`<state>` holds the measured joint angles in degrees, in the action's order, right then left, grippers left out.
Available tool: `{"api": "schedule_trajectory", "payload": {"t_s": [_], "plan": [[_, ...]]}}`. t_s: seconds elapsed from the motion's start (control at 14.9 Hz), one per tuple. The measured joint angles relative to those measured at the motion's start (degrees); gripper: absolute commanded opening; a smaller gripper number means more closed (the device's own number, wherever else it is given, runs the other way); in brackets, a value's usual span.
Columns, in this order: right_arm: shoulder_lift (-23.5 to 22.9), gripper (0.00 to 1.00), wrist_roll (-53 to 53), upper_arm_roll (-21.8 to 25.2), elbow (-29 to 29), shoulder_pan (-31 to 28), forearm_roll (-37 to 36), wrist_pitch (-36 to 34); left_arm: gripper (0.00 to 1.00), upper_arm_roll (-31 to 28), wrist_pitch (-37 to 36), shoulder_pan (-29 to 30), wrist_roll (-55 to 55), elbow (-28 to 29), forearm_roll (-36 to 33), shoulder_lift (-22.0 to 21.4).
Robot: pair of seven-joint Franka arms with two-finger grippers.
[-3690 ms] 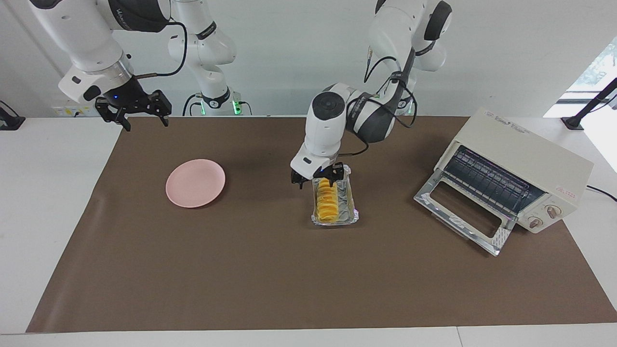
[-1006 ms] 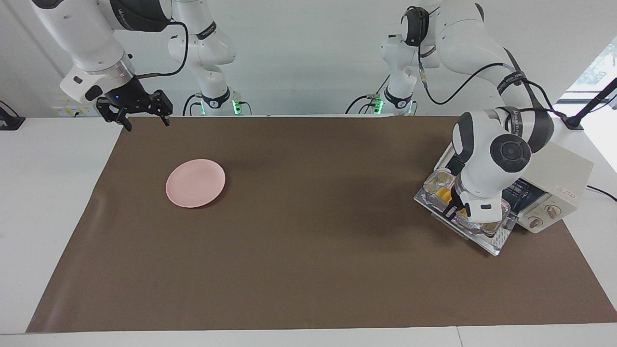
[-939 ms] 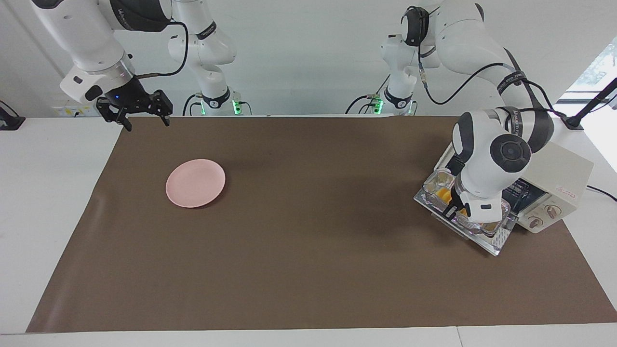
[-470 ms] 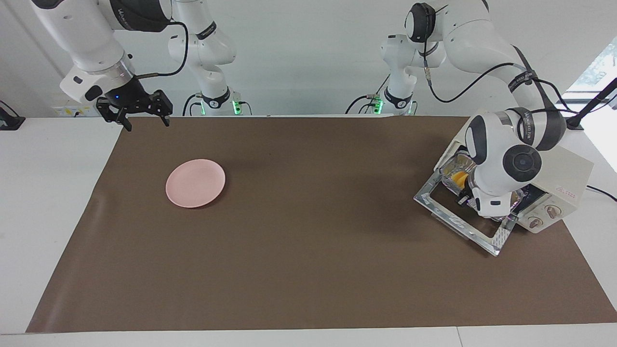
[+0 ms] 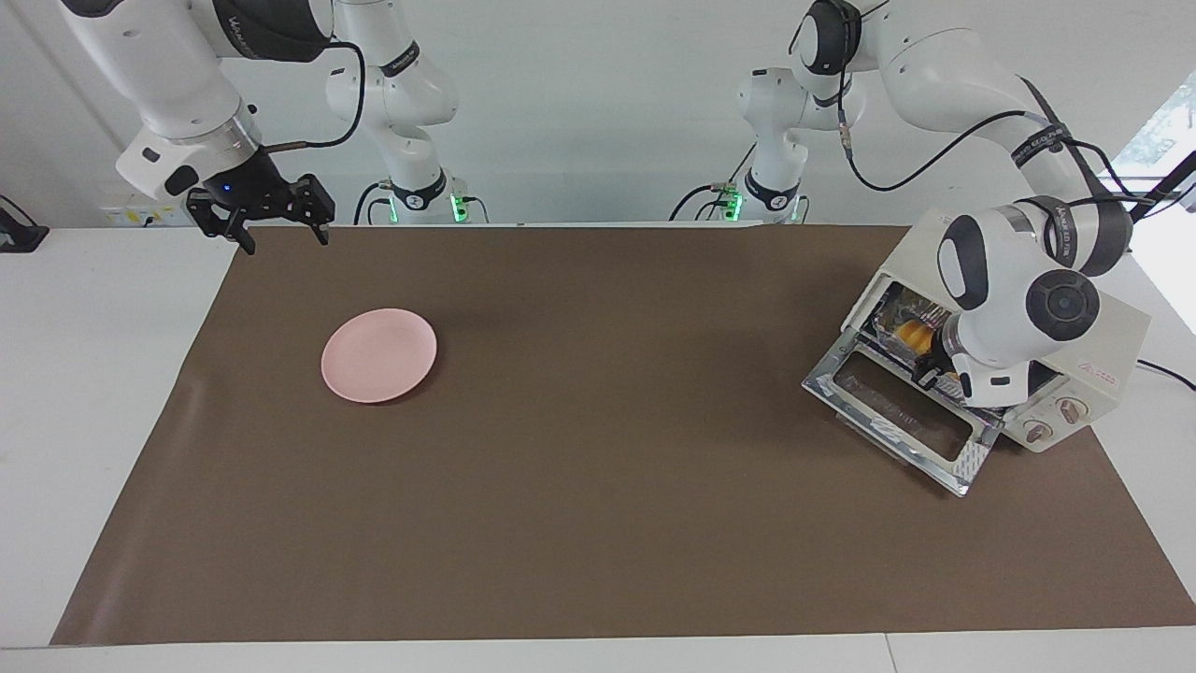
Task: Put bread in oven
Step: 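Lift the foil tray with the left gripper and insert it into the oven, then release the tray inside the oven and withdraw the left gripper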
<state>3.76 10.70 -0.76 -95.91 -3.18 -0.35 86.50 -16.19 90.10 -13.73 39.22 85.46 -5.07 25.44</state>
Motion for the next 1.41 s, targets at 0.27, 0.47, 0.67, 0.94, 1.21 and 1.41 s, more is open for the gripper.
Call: {"api": "schedule_trajectory", "payload": {"t_s": [0.27, 0.47, 0.67, 0.94, 1.21, 1.41], "plan": [[0.0, 1.0, 0.0, 0.0, 0.0, 0.0, 0.0, 0.0, 0.0, -0.2, 1.1, 0.0, 0.0, 1.2, 0.0, -0.1], [0.0, 1.0, 0.0, 0.0, 0.0, 0.0, 0.0, 0.0, 0.01, -0.2, 2.2, 0.0, 0.0, 1.6, 0.0, -0.2], [0.0, 1.0, 0.0, 0.0, 0.0, 0.0, 0.0, 0.0, 1.0, -0.4, 3.0, 0.2, 0.0, 1.9, -0.1, -0.6], [0.0, 1.0, 0.0, 0.0, 0.0, 0.0, 0.0, 0.0, 1.0, -0.4, 3.6, 0.9, -0.2, 2.0, -0.2, -0.8], [0.0, 1.0, 0.0, 0.0, 0.0, 0.0, 0.0, 0.0, 1.0, -0.2, 5.6, 0.6, -1.0, 1.7, -0.2, -1.2], [0.0, 1.0, 0.0, 0.0, 0.0, 0.0, 0.0, 0.0, 1.0, 0.1, 5.8, 0.3, -3.3, 0.4, -0.2, -1.9]]}}
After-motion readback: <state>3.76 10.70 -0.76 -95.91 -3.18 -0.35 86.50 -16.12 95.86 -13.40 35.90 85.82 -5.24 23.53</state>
